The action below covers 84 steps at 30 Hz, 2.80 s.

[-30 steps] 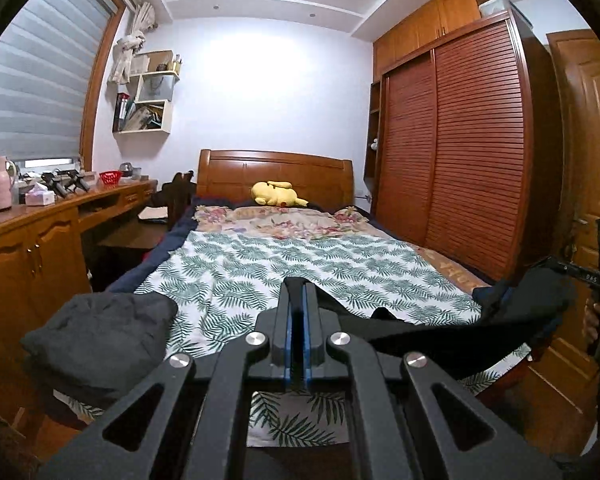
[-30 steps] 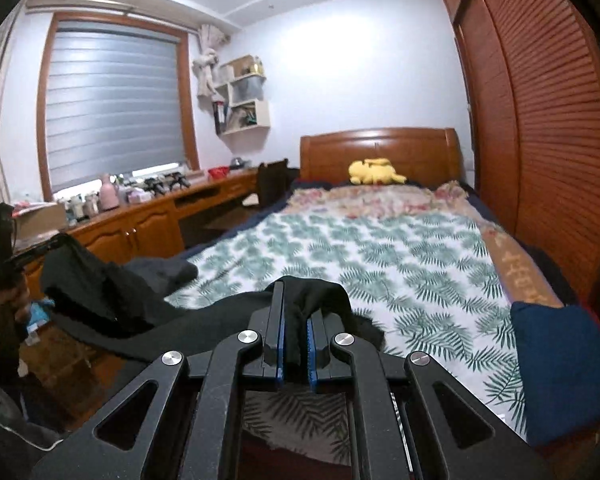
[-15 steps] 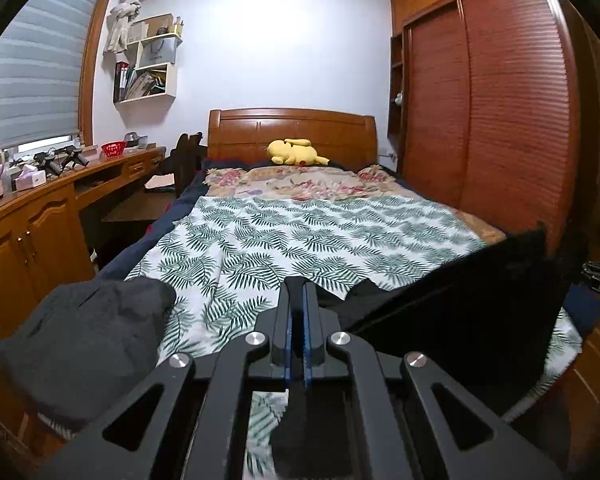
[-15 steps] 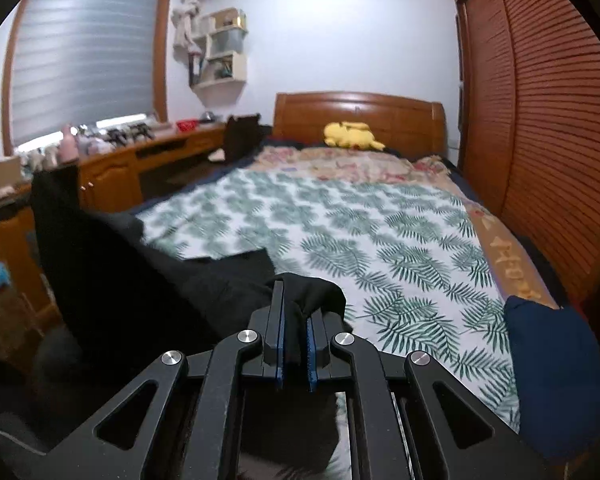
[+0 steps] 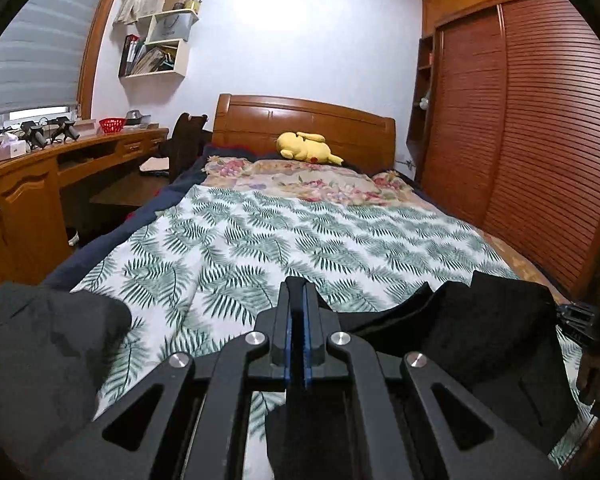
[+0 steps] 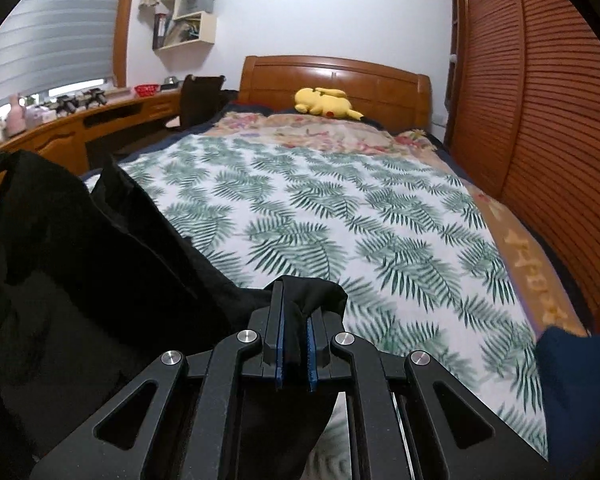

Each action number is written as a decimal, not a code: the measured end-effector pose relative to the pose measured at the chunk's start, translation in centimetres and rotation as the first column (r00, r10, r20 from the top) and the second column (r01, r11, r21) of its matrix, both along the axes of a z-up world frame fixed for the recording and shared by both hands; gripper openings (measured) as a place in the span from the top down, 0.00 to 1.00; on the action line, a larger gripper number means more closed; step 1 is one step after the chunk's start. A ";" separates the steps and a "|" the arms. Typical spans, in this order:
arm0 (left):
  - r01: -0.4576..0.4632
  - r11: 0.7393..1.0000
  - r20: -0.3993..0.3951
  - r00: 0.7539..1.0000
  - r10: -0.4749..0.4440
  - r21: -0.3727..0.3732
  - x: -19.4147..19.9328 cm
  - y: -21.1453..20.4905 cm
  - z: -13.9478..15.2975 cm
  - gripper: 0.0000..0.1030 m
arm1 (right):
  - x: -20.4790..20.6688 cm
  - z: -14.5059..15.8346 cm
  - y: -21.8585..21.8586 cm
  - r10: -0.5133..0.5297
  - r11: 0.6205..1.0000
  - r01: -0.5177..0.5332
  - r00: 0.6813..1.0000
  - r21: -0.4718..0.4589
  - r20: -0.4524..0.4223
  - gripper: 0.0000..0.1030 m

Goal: Fold large clothes

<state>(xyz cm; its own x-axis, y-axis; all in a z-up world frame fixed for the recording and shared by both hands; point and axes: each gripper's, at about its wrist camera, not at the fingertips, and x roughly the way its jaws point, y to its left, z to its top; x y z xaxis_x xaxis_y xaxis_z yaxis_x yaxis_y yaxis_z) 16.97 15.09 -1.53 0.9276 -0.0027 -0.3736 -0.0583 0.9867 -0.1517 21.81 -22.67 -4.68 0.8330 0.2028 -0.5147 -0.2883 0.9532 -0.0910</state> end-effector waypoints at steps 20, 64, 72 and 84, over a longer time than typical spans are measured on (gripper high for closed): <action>0.051 0.999 -0.089 0.995 -0.050 0.008 6.0 0.1 -2.6 0.95 | 11.1 -4.7 4.1 -0.092 0.988 0.074 0.987 -0.132 -0.134 0.94; 0.276 0.961 -0.217 0.940 -0.263 0.032 3.1 -5.9 -5.3 0.75 | 13.8 -6.9 3.1 -0.216 0.972 0.182 0.941 -0.150 -0.262 0.99; 0.288 0.957 -0.231 0.934 -0.272 0.036 2.0 -5.6 -6.0 0.75 | 12.6 -5.4 3.4 -0.255 0.960 0.212 0.932 -0.181 -0.258 0.55; 0.335 0.941 -0.268 0.911 -0.312 0.044 -0.4 -7.2 -7.7 0.75 | -0.9 -4.9 6.2 -0.081 0.991 0.051 0.965 -0.125 -0.250 0.42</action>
